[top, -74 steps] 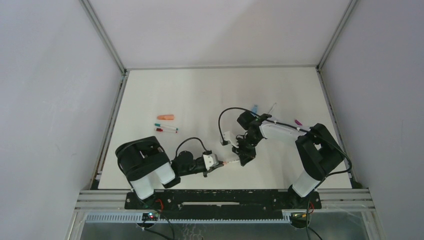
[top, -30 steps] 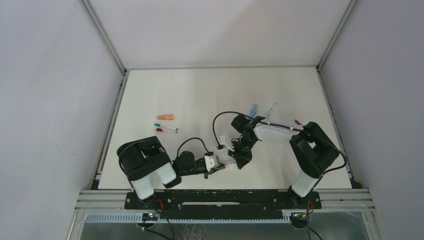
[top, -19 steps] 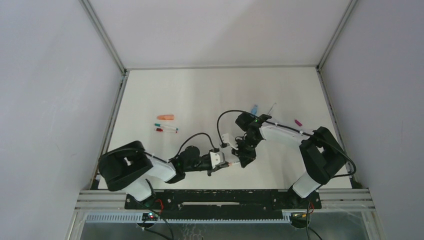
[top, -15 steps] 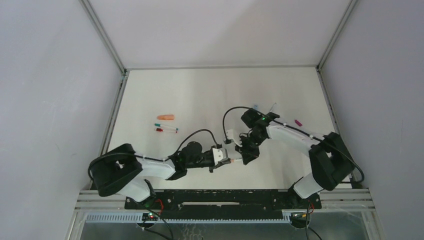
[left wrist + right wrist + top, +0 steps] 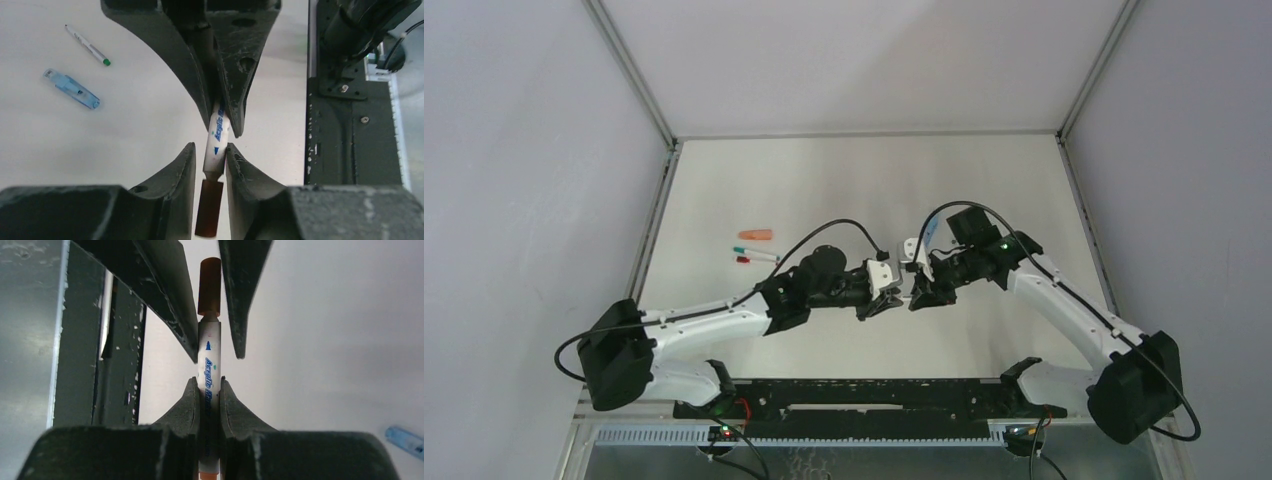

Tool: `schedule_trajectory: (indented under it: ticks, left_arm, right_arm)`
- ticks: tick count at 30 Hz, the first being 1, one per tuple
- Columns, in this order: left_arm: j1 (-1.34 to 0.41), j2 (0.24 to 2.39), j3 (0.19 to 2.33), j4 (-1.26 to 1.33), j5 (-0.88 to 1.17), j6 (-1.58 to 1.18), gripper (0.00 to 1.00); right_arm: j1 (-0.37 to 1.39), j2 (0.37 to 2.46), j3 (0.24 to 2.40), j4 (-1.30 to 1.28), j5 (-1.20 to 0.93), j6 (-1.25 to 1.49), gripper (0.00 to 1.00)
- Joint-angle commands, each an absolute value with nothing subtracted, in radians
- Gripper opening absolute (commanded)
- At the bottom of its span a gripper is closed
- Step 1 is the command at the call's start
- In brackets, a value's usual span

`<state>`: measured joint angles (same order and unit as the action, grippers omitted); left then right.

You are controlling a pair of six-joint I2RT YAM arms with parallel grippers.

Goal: Insert the pens into the pen caps
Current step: Insert the pen cap onto the pen, then press the pen cap onto the pen.

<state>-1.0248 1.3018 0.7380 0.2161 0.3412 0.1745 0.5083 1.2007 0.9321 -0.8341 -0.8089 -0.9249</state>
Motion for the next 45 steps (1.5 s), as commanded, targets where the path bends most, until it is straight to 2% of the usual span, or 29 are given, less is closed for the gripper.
schedule_trajectory:
  ticks: [1,14,21,26,30,34,37,42,45]
  left_arm:
    - [-1.031,1.255,0.826,0.105,0.3,0.138,0.34]
    - [-1.042,1.009,0.8,0.133,0.174,0.09,0.71]
    - [-1.042,0.909,0.751,0.189,0.181,0.052,0.74]
    - [-1.04,0.824,0.614,0.37,0.116,-0.082,0.79]
    - [-1.036,0.761,0.514,0.505,-0.077,-0.311,0.99]
    - [-1.03,0.738,0.418,0.664,-0.207,-0.56,1.0]
    - [-1.029,0.791,0.358,0.852,-0.221,-0.722,1.0]
    - [-1.034,0.946,0.367,1.035,-0.207,-0.879,0.86]
    - [-1.048,1.016,0.397,1.063,-0.209,-0.895,0.82]
  right_arm:
    - [0.482,1.143,0.93,-0.781,-0.985,-0.942,0.0]
    - [0.453,1.102,0.922,-0.787,-1.031,-0.956,0.0]
    - [0.442,1.096,0.922,-0.791,-1.052,-0.956,0.0]
    - [0.394,1.065,0.922,-0.794,-1.121,-0.941,0.0]
    - [0.34,1.04,0.921,-0.789,-1.195,-0.913,0.0]
    - [0.298,1.031,0.922,-0.784,-1.238,-0.891,0.0]
    - [0.284,1.031,0.922,-0.776,-1.259,-0.872,0.0]
    - [0.27,1.039,0.921,-0.762,-1.272,-0.842,0.0]
    - [0.26,1.038,0.913,-0.734,-1.277,-0.807,0.0]
